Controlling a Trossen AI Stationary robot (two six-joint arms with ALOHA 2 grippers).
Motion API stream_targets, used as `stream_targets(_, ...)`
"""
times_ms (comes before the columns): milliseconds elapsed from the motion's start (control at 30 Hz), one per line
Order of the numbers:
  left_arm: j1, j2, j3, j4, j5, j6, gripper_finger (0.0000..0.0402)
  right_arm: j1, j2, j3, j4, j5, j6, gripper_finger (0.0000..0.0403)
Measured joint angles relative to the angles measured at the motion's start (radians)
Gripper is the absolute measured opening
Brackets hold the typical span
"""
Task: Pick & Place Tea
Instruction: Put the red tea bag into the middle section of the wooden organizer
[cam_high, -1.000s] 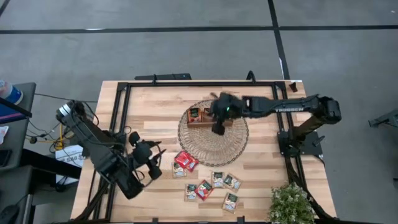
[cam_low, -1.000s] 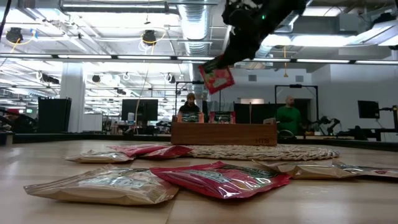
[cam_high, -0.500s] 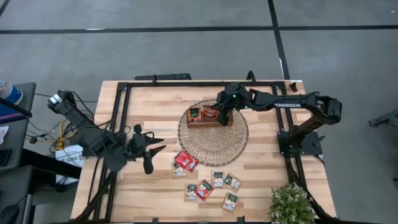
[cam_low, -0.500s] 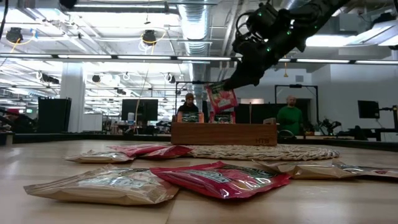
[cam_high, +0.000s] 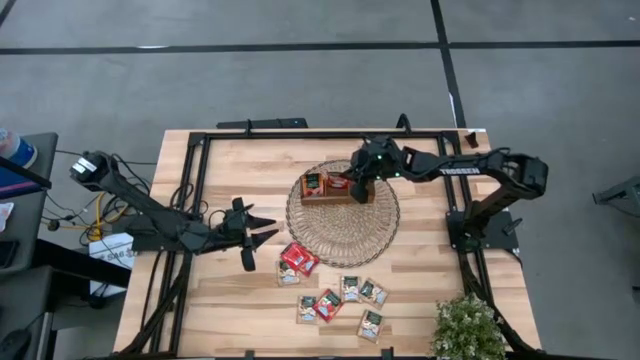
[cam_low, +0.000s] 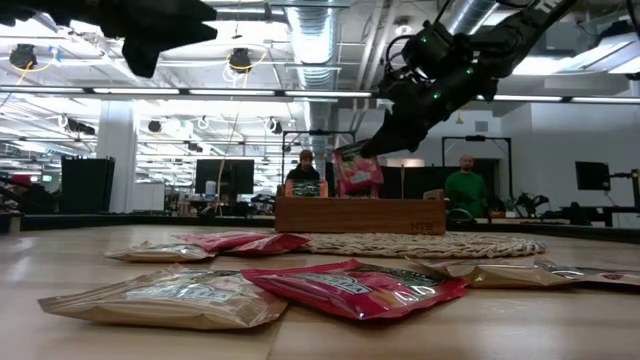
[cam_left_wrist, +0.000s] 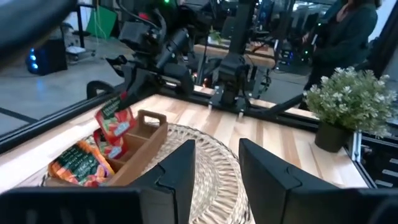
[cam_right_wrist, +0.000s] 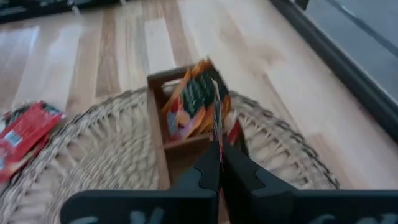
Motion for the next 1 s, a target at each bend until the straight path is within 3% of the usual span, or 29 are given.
stream_targets(467, 0.005, 0.0, -0.007, 0.0, 0.026, -0.023, 0.0115, -0.025, 0.17, 0.001, 0.119, -0.037, 0.002, 0.0)
stream_targets(1000, 0.008, 0.0, -0.007, -0.027, 0.025, -0.036, 0.0115, -0.024, 0.107, 0.001, 0.033, -0.057, -0.007, 0.0002)
